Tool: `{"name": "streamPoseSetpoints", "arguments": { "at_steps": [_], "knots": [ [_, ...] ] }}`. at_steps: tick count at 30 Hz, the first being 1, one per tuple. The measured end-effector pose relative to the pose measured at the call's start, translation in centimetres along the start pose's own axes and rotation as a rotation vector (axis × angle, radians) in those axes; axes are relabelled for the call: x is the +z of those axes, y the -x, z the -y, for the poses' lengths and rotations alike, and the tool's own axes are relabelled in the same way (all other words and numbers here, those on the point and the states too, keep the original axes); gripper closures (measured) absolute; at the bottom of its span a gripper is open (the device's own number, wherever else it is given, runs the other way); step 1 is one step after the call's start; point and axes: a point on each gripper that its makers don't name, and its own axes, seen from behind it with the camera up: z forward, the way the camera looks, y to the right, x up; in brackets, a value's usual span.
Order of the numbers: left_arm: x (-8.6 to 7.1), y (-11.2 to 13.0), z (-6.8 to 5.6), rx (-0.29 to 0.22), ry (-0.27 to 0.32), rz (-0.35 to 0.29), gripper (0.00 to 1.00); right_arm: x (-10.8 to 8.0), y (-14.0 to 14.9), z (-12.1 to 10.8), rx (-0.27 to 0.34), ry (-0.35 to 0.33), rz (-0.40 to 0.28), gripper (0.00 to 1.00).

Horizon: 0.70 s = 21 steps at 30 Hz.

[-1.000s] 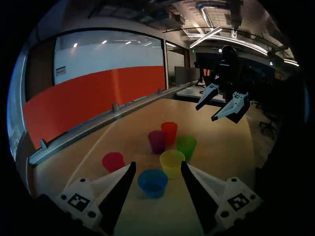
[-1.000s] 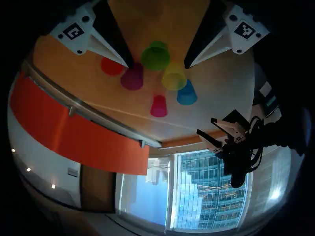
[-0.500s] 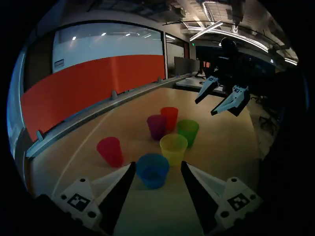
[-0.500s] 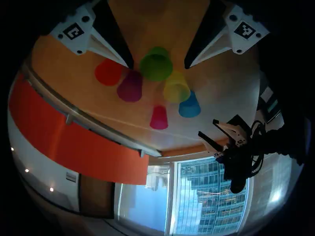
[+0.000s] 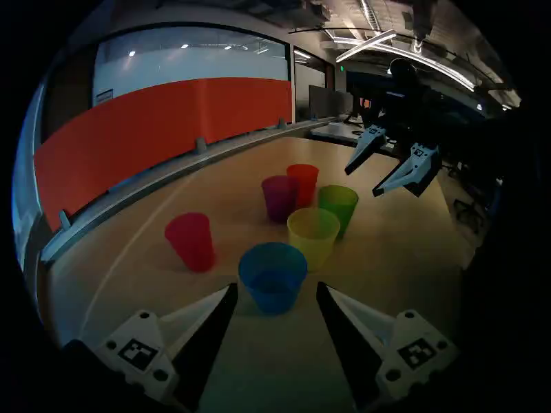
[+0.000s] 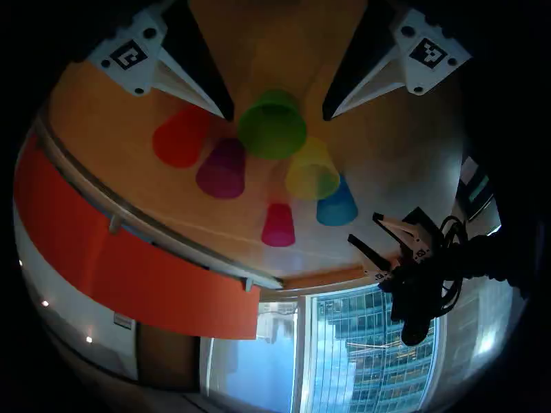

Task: Pour water

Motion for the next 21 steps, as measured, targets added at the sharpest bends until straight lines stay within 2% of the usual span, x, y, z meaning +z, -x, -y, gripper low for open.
{"name": "streamPoseSetpoints", "arguments": {
  "at_steps": [12,21],
  "knots": [
    [1.3,1.4,0.7,-0.018,0.016,0.026,0.16,1.8,1.2,-0.2,0.014,-0.013,0.023,0.01],
    [2.7,2.4,0.8,-0.006,0.028,0.06,0.16,3.3,1.8,-0.3,0.027,-0.026,0.034,0.01]
  ]
}}
